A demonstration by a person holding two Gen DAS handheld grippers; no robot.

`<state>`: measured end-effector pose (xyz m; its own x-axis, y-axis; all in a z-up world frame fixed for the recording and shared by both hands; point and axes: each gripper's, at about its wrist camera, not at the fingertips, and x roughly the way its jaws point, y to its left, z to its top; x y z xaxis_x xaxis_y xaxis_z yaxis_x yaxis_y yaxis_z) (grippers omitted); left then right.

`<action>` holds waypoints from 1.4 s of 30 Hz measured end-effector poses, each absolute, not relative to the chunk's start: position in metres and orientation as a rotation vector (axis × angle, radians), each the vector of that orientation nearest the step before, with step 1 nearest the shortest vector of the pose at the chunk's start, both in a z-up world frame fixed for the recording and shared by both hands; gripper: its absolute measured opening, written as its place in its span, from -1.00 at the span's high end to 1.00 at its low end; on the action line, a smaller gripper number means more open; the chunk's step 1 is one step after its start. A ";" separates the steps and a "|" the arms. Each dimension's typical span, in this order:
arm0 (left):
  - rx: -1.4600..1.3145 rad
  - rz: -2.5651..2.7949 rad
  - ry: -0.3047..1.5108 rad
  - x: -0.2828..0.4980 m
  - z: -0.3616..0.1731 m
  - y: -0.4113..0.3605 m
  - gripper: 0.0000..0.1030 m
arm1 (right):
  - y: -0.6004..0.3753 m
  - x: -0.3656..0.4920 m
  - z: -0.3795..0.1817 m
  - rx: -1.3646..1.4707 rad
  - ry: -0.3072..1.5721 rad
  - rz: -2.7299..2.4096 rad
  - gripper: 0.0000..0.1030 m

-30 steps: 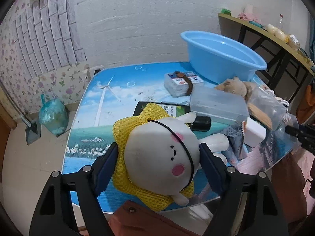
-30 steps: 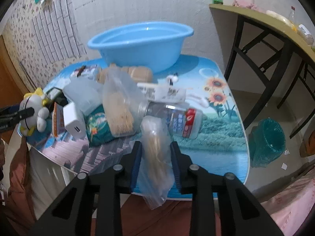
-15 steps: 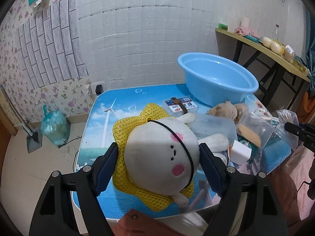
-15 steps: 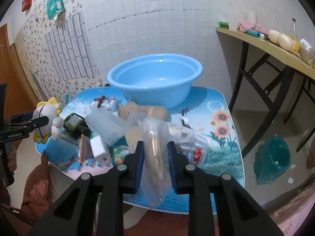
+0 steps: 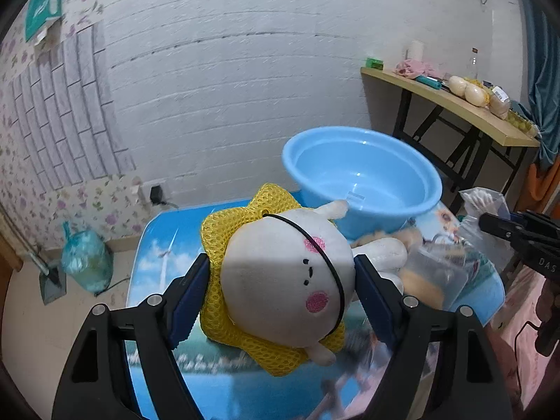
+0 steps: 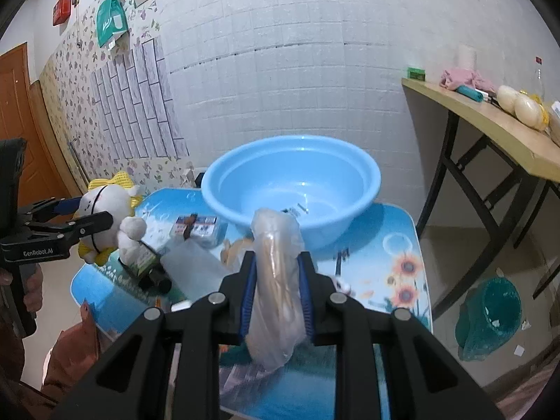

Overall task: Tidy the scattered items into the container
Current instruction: 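Drop the white plush doll into the blue basin with the left gripper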

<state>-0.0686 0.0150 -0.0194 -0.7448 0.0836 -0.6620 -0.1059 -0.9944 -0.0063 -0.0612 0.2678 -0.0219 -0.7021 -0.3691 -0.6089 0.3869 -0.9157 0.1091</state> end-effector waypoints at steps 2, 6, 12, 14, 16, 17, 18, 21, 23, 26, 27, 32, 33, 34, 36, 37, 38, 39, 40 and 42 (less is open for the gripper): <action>-1.062 2.832 0.059 -0.080 -0.016 0.023 -0.55 | 0.266 -0.070 -0.021 0.903 0.039 -2.572 0.55; -1.042 2.809 0.091 -0.103 -0.013 0.041 -0.55 | 0.262 -0.089 -0.019 0.881 0.041 -2.571 0.55; -1.031 2.771 0.134 -0.142 -0.015 0.066 -0.57 | 0.262 -0.119 -0.019 0.866 0.028 -2.576 0.55; -1.031 2.762 0.151 -0.154 -0.016 0.072 -0.57 | 0.262 -0.129 -0.020 0.868 0.034 -2.580 0.55; -1.027 2.752 0.160 -0.164 -0.018 0.078 -0.57 | 0.261 -0.136 -0.022 0.871 0.035 -2.580 0.55; -1.027 2.745 0.166 -0.168 -0.019 0.081 -0.57 | 0.261 -0.141 -0.024 0.874 0.032 -2.577 0.55; -1.027 2.738 0.170 -0.171 -0.020 0.083 -0.57 | 0.260 -0.145 -0.026 0.879 0.031 -2.574 0.55; -1.015 2.737 0.193 -0.179 -0.023 0.090 -0.64 | 0.258 -0.155 -0.030 0.892 0.027 -2.572 0.55; -1.009 2.733 0.203 -0.182 -0.025 0.091 -0.69 | 0.258 -0.160 -0.032 0.897 0.029 -2.567 0.51; -1.000 2.733 0.201 -0.184 -0.025 0.092 -0.70 | 0.257 -0.162 -0.035 0.891 0.034 -2.573 0.50; -0.996 2.730 0.195 -0.184 -0.024 0.091 -0.70 | 0.256 -0.162 -0.035 0.893 0.035 -2.571 0.50; -0.948 2.739 0.212 -0.177 -0.017 0.091 -0.84 | 0.253 -0.165 -0.038 0.917 0.051 -2.579 0.48; -0.942 2.742 0.223 -0.174 -0.015 0.091 -0.84 | 0.253 -0.165 -0.039 0.922 0.048 -2.577 0.47; -0.941 2.744 0.227 -0.173 -0.015 0.091 -0.84 | 0.253 -0.165 -0.038 0.924 0.045 -2.576 0.45; -0.946 2.747 0.226 -0.169 -0.014 0.090 -0.84 | 0.252 -0.162 -0.037 0.920 0.040 -2.578 0.43; -0.952 2.750 0.222 -0.168 -0.014 0.089 -0.84 | 0.253 -0.162 -0.037 0.921 0.038 -2.580 0.42; -0.954 2.753 0.220 -0.167 -0.013 0.088 -0.84 | 0.253 -0.160 -0.036 0.921 0.035 -2.581 0.42; -0.958 2.760 0.213 -0.165 -0.013 0.085 -0.84 | 0.254 -0.159 -0.036 0.921 0.030 -2.582 0.42; -0.959 2.764 0.207 -0.162 -0.012 0.084 -0.84 | 0.255 -0.158 -0.035 0.922 0.027 -2.583 0.42; -0.965 2.776 0.194 -0.157 -0.011 0.079 -0.84 | 0.256 -0.153 -0.034 0.921 0.024 -2.585 0.42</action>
